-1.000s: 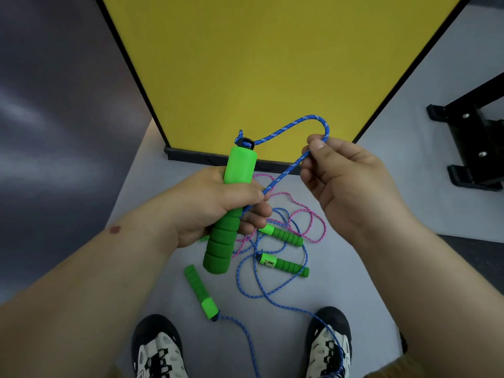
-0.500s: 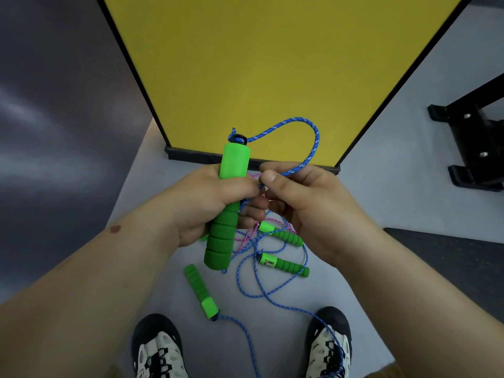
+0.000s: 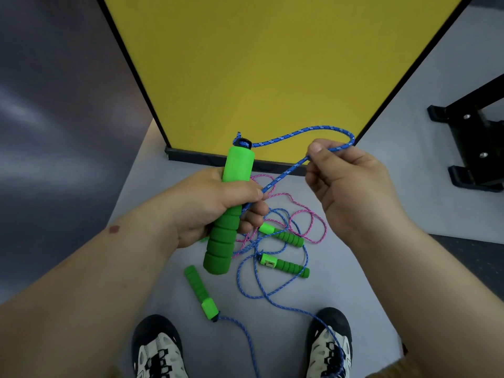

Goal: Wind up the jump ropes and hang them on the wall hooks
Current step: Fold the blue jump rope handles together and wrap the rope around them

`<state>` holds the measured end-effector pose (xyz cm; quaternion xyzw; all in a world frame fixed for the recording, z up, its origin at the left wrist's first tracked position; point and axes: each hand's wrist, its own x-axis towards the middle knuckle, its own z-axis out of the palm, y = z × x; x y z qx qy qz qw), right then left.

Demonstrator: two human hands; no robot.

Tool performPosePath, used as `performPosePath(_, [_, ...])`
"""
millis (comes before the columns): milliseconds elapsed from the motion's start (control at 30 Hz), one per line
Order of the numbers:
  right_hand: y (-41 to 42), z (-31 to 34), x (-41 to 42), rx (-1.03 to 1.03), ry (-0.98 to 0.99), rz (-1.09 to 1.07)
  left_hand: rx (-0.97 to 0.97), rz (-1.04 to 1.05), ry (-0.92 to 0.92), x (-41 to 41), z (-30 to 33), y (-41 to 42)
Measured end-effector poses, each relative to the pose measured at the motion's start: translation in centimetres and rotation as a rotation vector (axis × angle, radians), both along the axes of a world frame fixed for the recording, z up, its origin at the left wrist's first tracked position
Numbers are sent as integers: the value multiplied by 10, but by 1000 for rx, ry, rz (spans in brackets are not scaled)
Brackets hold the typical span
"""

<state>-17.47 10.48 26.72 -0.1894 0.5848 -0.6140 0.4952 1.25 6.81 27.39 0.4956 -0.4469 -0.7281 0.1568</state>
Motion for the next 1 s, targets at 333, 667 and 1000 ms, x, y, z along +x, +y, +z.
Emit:
performPosePath(333, [11, -9, 25, 81, -42, 322, 11, 26, 1, -2, -1, 0])
performPosePath(667, [5, -5, 13, 64, 28, 146, 12, 12, 2, -1, 1, -1])
performPosePath(1000, [5, -4, 14, 76, -44, 183, 6, 25, -7, -1, 0, 0])
